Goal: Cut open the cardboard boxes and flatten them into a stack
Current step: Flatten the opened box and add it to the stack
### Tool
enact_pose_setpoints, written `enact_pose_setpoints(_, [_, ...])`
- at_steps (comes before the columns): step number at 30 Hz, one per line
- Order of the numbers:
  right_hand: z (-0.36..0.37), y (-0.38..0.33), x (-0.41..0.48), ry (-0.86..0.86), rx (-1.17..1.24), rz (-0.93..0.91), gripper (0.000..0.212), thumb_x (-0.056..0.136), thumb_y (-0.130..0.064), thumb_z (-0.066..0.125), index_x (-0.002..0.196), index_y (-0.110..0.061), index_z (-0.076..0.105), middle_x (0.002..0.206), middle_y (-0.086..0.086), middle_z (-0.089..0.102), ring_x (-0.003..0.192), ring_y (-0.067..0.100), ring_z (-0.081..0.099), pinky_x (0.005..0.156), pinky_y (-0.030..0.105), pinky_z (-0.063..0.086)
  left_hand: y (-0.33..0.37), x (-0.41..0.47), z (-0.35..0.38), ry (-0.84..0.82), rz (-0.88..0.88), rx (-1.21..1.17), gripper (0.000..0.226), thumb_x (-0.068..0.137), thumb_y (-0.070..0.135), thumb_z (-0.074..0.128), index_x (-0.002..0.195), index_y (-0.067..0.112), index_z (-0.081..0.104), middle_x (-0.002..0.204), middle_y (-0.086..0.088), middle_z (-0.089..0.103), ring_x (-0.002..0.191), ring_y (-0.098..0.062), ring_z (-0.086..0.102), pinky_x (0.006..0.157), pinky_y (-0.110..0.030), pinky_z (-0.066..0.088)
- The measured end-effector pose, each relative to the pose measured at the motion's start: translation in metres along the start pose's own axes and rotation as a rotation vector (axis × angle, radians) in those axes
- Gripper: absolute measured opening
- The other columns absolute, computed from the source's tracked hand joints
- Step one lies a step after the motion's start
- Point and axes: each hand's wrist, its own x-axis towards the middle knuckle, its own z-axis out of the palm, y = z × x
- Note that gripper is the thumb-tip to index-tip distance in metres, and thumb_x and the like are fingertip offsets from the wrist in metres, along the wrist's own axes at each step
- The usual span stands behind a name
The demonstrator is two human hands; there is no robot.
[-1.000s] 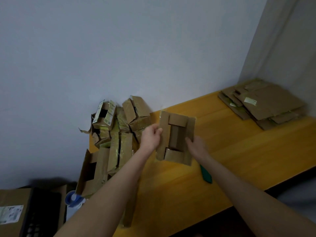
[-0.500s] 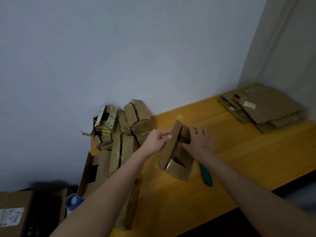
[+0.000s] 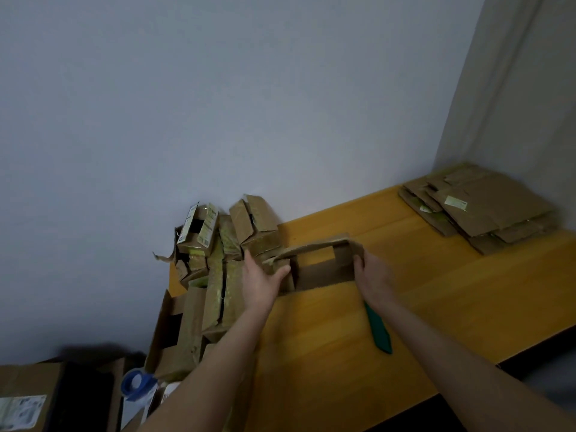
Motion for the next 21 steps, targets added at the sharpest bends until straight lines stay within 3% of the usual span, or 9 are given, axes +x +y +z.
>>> enact_pose_setpoints(2, [-0.001, 0.0, -0.003, -0.019, 0.061, -0.038, 0.021, 0.102, -0.023, 0.04, 0.096, -0.012, 0.058, 0.08, 0.003, 0.059, 0.07, 0.018, 0.055, 0.055, 0.027, 0.038, -0.013, -0.001, 0.002, -0.121, -0.156, -0.092, 0.111, 0.071, 0.045, 0.081, 0.154, 0.017, 0.013, 0.152, -0.007, 0.037, 0.138, -0.029, 0.038, 0.108, -0.043, 0.038])
enact_pose_setpoints(5, [0.0, -0.003, -0.01, -0.058, 0.152, -0.105, 0.021, 0.101, -0.02, 0.043, 0.1, -0.007, 0.06, 0.08, 0.005, 0.06, 0.066, 0.017, 0.053, 0.054, 0.026, 0.039, -0.02, 0.002, 0.004, -0.15, -0.189, -0.046, 0.11, 0.071, 0.05, 0.08, 0.154, 0.02, 0.014, 0.144, -0.008, 0.048, 0.13, -0.031, 0.047, 0.101, -0.04, 0.043])
enact_pose_setpoints(8, [-0.001, -0.003, -0.012, -0.074, 0.247, -0.082, 0.019, 0.101, -0.017, 0.045, 0.103, -0.006, 0.06, 0.089, 0.008, 0.062, 0.08, 0.025, 0.059, 0.068, 0.038, 0.049, -0.019, 0.007, 0.0, -0.08, -0.129, 0.025, 0.084, 0.079, 0.035, 0.076, 0.149, 0.026, 0.029, 0.125, -0.01, 0.061, 0.108, -0.031, 0.061, 0.091, -0.042, 0.053])
enact_pose_setpoints(11, [-0.005, -0.004, -0.01, -0.073, 0.497, 0.065, 0.015, 0.1, -0.012, 0.046, 0.109, -0.013, 0.058, 0.097, 0.004, 0.059, 0.091, 0.025, 0.06, 0.075, 0.044, 0.057, -0.02, 0.008, -0.01, -0.18, -0.104, -0.065, 0.051, 0.091, 0.018, 0.06, 0.139, 0.024, 0.045, 0.105, 0.001, 0.062, 0.09, -0.015, 0.062, 0.076, -0.032, 0.055])
enact_pose_setpoints(15, [-0.013, 0.007, -0.006, -0.082, 0.794, 0.289, 0.018, 0.099, -0.011, 0.049, 0.116, -0.011, 0.056, 0.098, -0.001, 0.056, 0.086, 0.012, 0.055, 0.053, 0.019, 0.055, -0.014, 0.006, -0.03, -0.339, -0.279, -0.452, 0.019, 0.094, 0.012, 0.044, 0.104, 0.015, 0.06, 0.098, -0.006, 0.058, 0.082, -0.017, 0.055, 0.06, -0.024, 0.049])
enact_pose_setpoints(18, [-0.013, 0.015, -0.005, -0.122, 0.961, 0.352, 0.018, 0.099, -0.011, 0.05, 0.116, -0.012, 0.056, 0.102, -0.002, 0.056, 0.094, 0.016, 0.056, 0.064, 0.025, 0.056, -0.015, 0.005, -0.042, -0.569, -0.371, -0.725, 0.031, 0.09, 0.025, 0.046, 0.115, 0.013, 0.06, 0.105, -0.013, 0.06, 0.088, -0.023, 0.06, 0.062, -0.029, 0.054])
enact_pose_setpoints(21, [-0.011, 0.022, -0.005, -0.172, 1.033, 0.39, 0.027, 0.097, -0.01, 0.054, 0.123, -0.004, 0.056, 0.111, 0.006, 0.059, 0.105, 0.024, 0.057, 0.083, 0.037, 0.055, -0.016, 0.01, -0.05, -0.682, -0.387, -0.749, 0.06, 0.089, 0.053, 0.042, 0.131, 0.012, 0.053, 0.107, -0.013, 0.058, 0.089, -0.027, 0.058, 0.075, -0.036, 0.051])
